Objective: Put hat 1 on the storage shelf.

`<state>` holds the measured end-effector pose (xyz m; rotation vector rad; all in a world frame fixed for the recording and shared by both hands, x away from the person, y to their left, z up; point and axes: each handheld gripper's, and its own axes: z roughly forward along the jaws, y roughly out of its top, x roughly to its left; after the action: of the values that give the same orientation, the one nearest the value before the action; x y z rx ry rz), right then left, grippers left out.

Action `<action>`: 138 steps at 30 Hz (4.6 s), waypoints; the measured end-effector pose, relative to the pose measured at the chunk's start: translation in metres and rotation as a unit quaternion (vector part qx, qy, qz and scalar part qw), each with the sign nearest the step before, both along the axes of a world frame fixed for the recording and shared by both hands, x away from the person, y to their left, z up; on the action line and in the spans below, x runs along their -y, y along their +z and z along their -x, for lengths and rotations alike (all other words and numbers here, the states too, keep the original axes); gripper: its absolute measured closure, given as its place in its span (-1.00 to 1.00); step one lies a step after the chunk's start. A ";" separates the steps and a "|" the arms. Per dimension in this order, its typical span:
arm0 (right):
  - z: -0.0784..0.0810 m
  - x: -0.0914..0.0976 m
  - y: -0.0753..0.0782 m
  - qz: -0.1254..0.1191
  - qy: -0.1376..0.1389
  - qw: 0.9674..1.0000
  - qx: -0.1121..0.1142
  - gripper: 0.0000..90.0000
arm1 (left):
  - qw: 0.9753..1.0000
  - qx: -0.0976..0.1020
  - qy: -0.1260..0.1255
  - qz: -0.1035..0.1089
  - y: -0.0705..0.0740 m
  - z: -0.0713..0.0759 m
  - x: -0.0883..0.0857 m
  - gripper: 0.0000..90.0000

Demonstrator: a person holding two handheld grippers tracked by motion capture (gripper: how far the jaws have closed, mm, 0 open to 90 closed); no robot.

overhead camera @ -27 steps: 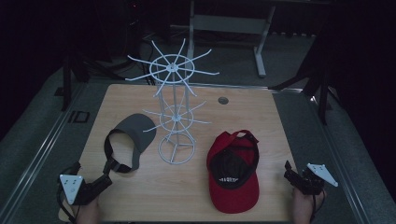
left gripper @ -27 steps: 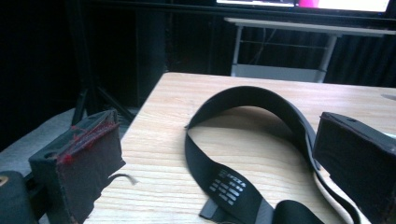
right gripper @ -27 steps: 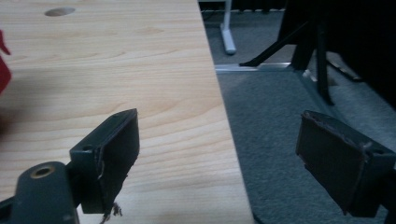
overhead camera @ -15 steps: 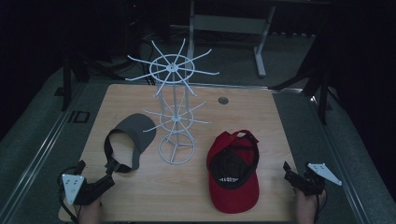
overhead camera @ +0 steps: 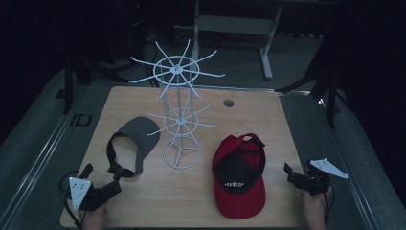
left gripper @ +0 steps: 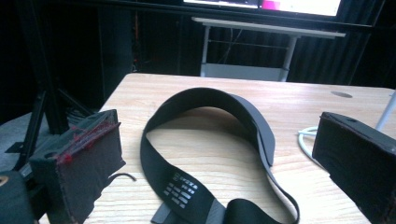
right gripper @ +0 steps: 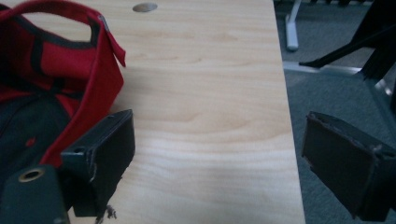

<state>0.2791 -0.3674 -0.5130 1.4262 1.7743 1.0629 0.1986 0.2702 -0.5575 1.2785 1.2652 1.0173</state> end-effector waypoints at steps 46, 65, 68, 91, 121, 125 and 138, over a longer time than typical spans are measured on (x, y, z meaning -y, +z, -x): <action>-0.075 -0.109 -0.016 0.100 0.188 0.975 -0.065 -0.38 | 0.995 -0.048 -0.091 -0.013 0.001 -0.003 0.016 -0.96; -0.076 -0.123 -0.034 0.194 0.212 0.954 -0.089 0.81 | 0.995 -0.054 -0.089 -0.010 -0.001 -0.004 0.015 -0.96; -0.075 -0.123 -0.030 0.190 0.206 0.956 -0.082 0.84 | 0.995 -0.054 -0.089 -0.012 -0.001 -0.004 0.015 -0.96; -0.030 -0.114 0.079 0.109 0.172 0.979 0.020 0.86 | 0.994 -0.055 -0.094 -0.004 0.006 -0.001 0.016 -0.96; 0.006 -0.118 0.169 0.082 0.163 0.976 0.122 0.85 | 0.961 -0.045 -0.271 -0.016 0.090 0.019 0.077 -0.94; 0.010 -0.119 0.177 0.077 0.164 0.975 0.126 0.85 | 0.957 -0.045 -0.287 -0.019 0.105 0.015 0.088 -0.92; 0.020 -0.117 0.191 0.073 0.170 0.973 0.138 0.85 | 0.940 -0.015 -0.335 -0.064 0.151 0.002 0.131 -0.87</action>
<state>0.2596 -0.2499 -0.3219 0.8570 1.8827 1.2075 0.1966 0.1392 -0.4062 1.6692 0.6926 0.5870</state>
